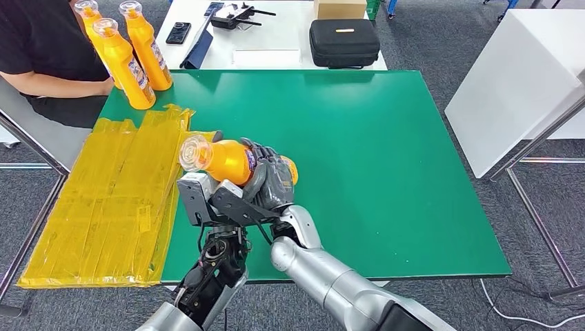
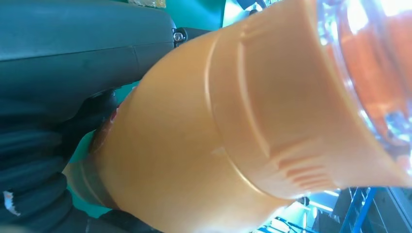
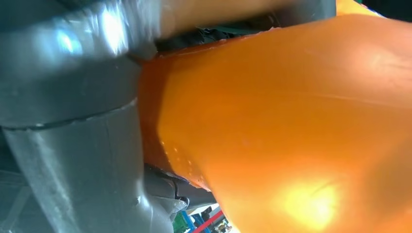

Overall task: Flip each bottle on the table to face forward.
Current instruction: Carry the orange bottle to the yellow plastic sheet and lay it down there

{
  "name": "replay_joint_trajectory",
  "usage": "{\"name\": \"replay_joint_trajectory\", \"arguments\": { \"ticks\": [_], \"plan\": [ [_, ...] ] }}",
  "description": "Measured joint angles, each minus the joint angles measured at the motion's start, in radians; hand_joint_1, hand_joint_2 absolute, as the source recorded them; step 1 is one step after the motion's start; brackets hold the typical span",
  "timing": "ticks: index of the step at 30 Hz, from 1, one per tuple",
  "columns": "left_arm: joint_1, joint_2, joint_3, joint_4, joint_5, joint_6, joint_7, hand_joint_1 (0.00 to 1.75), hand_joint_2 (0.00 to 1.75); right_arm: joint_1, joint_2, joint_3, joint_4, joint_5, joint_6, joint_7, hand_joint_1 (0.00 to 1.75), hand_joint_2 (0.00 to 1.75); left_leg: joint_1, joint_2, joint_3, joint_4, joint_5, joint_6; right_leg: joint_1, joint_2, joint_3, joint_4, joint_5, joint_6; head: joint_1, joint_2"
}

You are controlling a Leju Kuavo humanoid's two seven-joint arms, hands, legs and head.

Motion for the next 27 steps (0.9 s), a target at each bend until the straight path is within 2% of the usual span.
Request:
{"name": "replay_joint_trajectory", "arguments": {
  "ticks": [4, 8, 27],
  "plan": [
    [0.008, 0.001, 0.001, -0.004, 0.001, 0.000, 0.000, 0.04, 1.75, 0.000, -0.002, 0.021, 0.000, -0.005, -0.001, 0.006, 1.75, 1.75, 0.000, 0.000, 0.000, 0.000, 0.000, 0.000, 0.000, 0.000, 0.000, 0.000, 0.000, 0.000, 0.000, 0.000],
    [0.014, 0.001, 0.003, -0.007, 0.003, 0.000, -0.003, 1.75, 1.75, -0.001, -0.004, 0.036, 0.000, -0.008, 0.000, 0.010, 1.75, 1.75, 0.000, 0.000, 0.000, 0.000, 0.000, 0.000, 0.000, 0.000, 0.000, 0.000, 0.000, 0.000, 0.000, 0.000],
    [0.017, 0.008, 0.006, -0.008, 0.005, -0.006, -0.028, 1.75, 1.75, -0.012, -0.007, 0.084, 0.000, -0.055, 0.002, 0.010, 1.75, 1.75, 0.000, 0.000, 0.000, 0.000, 0.000, 0.000, 0.000, 0.000, 0.000, 0.000, 0.000, 0.000, 0.000, 0.000]
  ]
}}
